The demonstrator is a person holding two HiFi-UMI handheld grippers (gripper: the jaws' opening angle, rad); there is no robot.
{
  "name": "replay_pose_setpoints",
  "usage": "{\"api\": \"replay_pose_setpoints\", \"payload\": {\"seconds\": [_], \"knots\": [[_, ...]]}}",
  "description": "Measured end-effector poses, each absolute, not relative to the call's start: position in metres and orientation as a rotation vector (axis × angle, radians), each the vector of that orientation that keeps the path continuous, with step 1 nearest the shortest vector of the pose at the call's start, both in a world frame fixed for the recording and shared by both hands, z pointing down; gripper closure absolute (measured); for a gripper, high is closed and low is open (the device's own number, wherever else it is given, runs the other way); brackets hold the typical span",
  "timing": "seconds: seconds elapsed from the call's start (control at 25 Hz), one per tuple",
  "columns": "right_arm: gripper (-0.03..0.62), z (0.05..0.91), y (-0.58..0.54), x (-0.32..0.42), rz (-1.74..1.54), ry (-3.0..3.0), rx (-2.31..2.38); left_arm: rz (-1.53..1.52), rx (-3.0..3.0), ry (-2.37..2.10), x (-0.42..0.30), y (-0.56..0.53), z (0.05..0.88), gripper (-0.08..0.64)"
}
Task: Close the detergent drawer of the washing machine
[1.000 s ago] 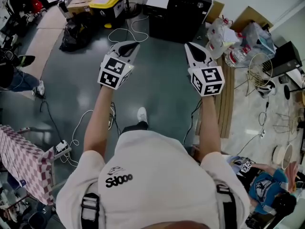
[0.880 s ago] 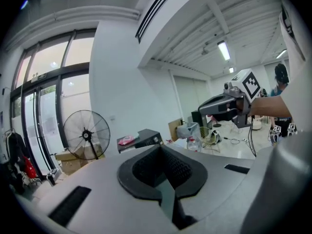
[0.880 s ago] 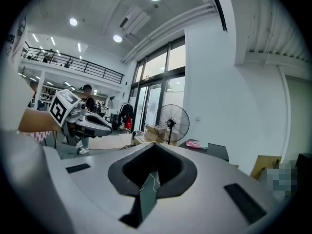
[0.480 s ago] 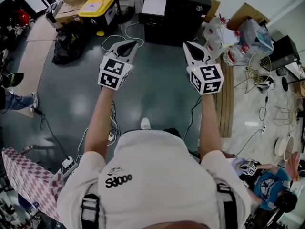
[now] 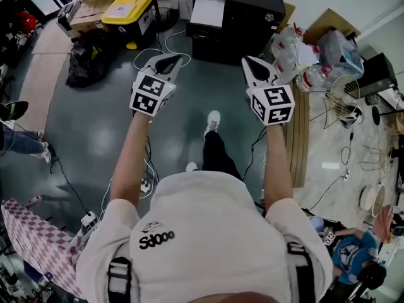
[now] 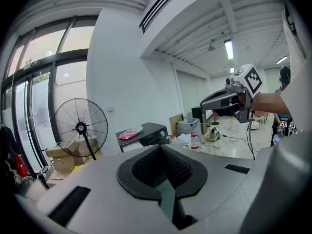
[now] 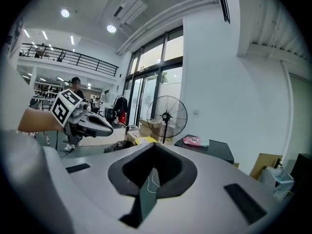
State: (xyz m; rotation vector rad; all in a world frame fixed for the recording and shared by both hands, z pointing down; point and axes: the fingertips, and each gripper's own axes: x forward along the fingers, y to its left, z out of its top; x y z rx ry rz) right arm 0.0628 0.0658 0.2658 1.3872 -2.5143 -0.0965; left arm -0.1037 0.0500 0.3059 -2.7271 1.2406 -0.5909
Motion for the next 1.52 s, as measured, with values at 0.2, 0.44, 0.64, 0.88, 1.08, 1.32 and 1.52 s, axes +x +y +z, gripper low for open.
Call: {"api": "replay_pose_setpoints", "payload": {"seconds": [0.2,0.44,0.64,0.88,1.08,1.32,1.52], "knots": [[0.598,0.278,0.016,0.055,-0.102,-2.567,1.313,-0.581,-2.743,1.266,-0.11,-0.004,0.319,0.541],[0.598,0.297,-0.065,0.06,-0.084,-2.566,1.294,-0.611,-2.767,1.254,-0.105,-0.081,0.335,0.541],[0.598,0.324,-0.131,0.063,0.0,-2.566,1.26,-0.664,-2.793,1.235,-0.098,-0.152,0.361,0.541],[0.598,0.359,-0.206,0.078,-0.018,-2.467,1.292,-0.731,-2.838,1.21,-0.087,-0.228,0.4,0.541],[0.592,0.395,-0.257,0.086,0.031,-2.441,1.34,-0.753,-2.848,1.249,-0.09,-0.281,0.438,0.54],[0.517,0.448,-0.294,0.082,0.14,-2.447,1.275,-0.794,-2.854,1.311,-0.102,-0.325,0.489,0.477],[0.462,0.502,-0.314,0.075,0.228,-2.417,1.205,-0.838,-2.867,1.283,-0.103,-0.342,0.53,0.457]]}}
